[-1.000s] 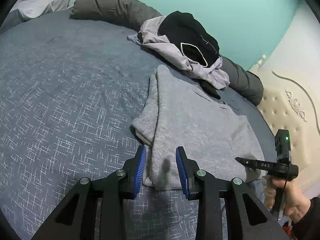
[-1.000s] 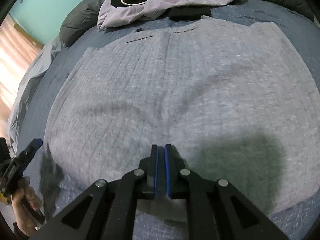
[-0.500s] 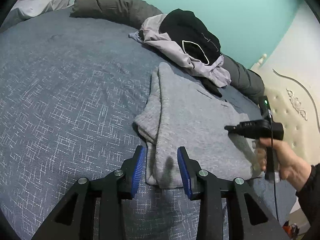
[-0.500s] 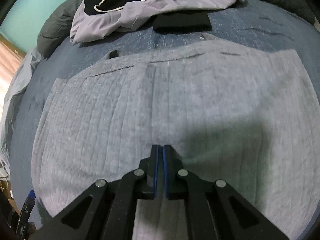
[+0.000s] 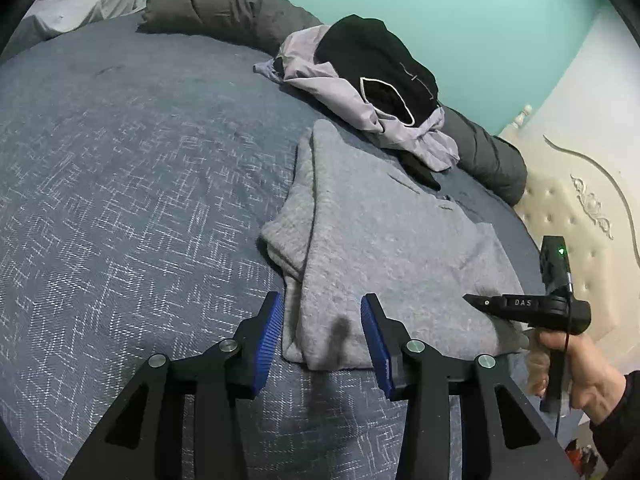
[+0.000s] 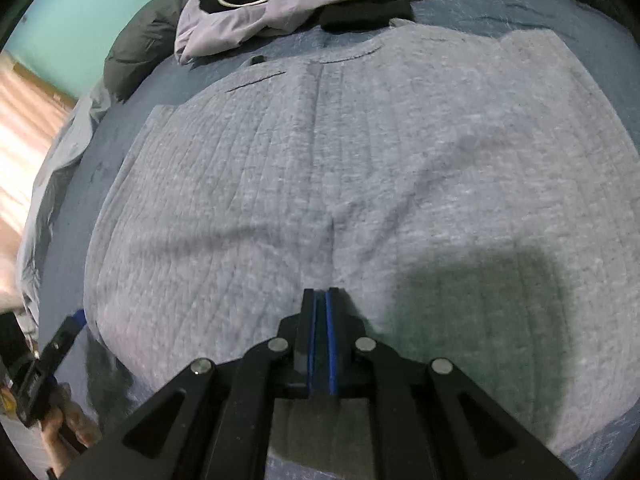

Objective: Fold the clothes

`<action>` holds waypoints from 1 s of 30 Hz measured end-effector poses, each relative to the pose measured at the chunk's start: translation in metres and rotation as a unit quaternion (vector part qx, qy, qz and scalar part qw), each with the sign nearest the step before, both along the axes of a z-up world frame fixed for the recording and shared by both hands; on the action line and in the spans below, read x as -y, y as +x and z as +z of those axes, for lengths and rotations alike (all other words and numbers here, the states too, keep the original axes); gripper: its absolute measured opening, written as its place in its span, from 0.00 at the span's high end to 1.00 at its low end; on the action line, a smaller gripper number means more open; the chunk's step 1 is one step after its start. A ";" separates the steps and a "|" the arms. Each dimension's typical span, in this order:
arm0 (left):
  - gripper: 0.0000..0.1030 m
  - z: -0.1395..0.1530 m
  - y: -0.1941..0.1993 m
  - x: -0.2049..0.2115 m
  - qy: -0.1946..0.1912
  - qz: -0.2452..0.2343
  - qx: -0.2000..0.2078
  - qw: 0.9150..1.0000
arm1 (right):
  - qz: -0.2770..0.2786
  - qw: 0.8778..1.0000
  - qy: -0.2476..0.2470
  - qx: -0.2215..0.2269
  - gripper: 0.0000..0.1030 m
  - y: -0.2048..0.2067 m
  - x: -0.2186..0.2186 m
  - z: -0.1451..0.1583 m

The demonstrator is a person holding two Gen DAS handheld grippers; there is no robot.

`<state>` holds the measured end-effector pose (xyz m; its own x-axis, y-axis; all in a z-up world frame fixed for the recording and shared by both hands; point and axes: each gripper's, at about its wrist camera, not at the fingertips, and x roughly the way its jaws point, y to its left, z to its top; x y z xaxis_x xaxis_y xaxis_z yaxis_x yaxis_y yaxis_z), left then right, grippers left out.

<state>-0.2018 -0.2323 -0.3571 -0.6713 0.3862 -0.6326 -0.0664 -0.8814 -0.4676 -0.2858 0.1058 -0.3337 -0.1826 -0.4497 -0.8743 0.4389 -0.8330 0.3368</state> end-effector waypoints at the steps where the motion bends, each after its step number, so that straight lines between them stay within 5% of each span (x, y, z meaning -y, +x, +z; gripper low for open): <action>1: 0.57 0.000 0.000 -0.001 0.000 -0.002 0.000 1.000 | -0.005 1.000 -0.004 0.000 0.96 0.002 -0.002 0.004; 5: 0.52 -0.001 0.000 -0.002 0.007 -0.007 0.004 1.000 | -0.009 0.999 -0.048 -0.025 0.96 0.029 -0.027 0.025; 9: 0.43 -0.008 -0.001 0.006 0.057 0.004 0.026 0.998 | -0.036 0.993 -0.101 -0.052 0.96 0.054 -0.073 0.035; 14: 0.41 -0.019 0.003 0.011 0.123 0.022 0.064 0.990 | -0.099 0.987 -0.105 -0.072 0.96 0.056 -0.129 0.025; 18: 0.39 -0.022 0.006 0.003 0.115 0.027 0.076 0.990 | -0.158 0.978 -0.096 -0.094 0.95 0.054 -0.180 0.024; 20: 0.36 -0.023 0.006 -0.001 0.113 0.029 0.080 0.990 | -0.183 0.974 -0.094 -0.100 0.87 0.053 -0.193 0.022; 22: 0.34 -0.026 0.006 -0.004 0.113 0.033 0.086 0.989 | -0.209 0.968 -0.100 -0.097 0.67 0.050 -0.212 0.020; 30: 0.31 -0.033 0.000 0.000 0.151 0.065 0.089 0.982 | -0.254 0.952 -0.172 -0.017 0.60 0.024 -0.239 -0.015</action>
<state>-0.2022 -0.2325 -0.3899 -0.6172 0.4926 -0.6135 0.1435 -0.6962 -0.7034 -0.2623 0.3447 -0.3487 -0.4792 -0.5539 -0.6809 0.0239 -0.7837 0.6207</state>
